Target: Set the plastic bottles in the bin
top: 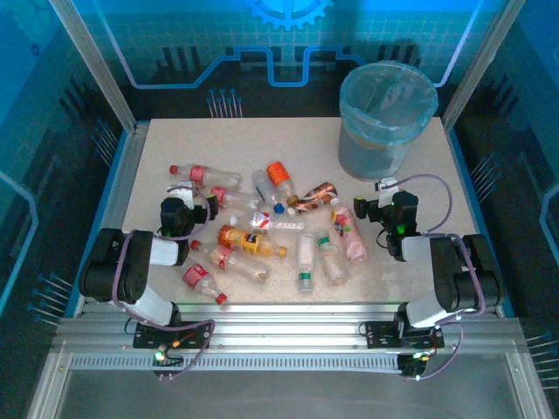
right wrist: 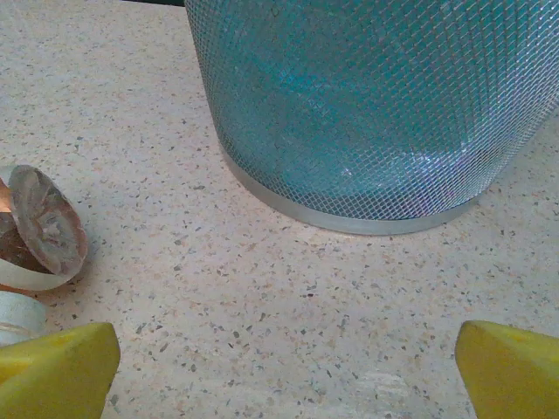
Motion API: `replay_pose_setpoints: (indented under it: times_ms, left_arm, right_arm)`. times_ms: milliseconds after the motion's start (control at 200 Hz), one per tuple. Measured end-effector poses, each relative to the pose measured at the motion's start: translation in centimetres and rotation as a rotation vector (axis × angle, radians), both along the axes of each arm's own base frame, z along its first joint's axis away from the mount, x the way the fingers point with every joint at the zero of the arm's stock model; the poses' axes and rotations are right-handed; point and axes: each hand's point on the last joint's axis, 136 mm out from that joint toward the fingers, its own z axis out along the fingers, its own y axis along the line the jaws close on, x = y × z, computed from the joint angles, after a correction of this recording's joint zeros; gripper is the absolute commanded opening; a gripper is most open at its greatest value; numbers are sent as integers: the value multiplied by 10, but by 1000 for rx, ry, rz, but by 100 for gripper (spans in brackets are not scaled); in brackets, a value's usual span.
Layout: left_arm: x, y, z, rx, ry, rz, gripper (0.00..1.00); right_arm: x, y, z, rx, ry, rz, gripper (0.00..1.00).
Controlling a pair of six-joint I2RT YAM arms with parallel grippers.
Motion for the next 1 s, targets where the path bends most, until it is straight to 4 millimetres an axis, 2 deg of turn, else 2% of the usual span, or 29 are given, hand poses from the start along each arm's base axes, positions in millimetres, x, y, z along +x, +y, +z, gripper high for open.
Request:
replay_pose_setpoints:
  times_ms: [805,880,1000]
  left_arm:
    - [0,0,0,0,0,0,99]
    - [0,0,0,0,-1,0,99]
    - [-2,1,14,1,-24,3,99]
  right_arm:
    - [0,0,0,0,0,0,100]
    - [0,0,0,1,0,-1,96]
    - [-5,1,6,-4,8,-2,93]
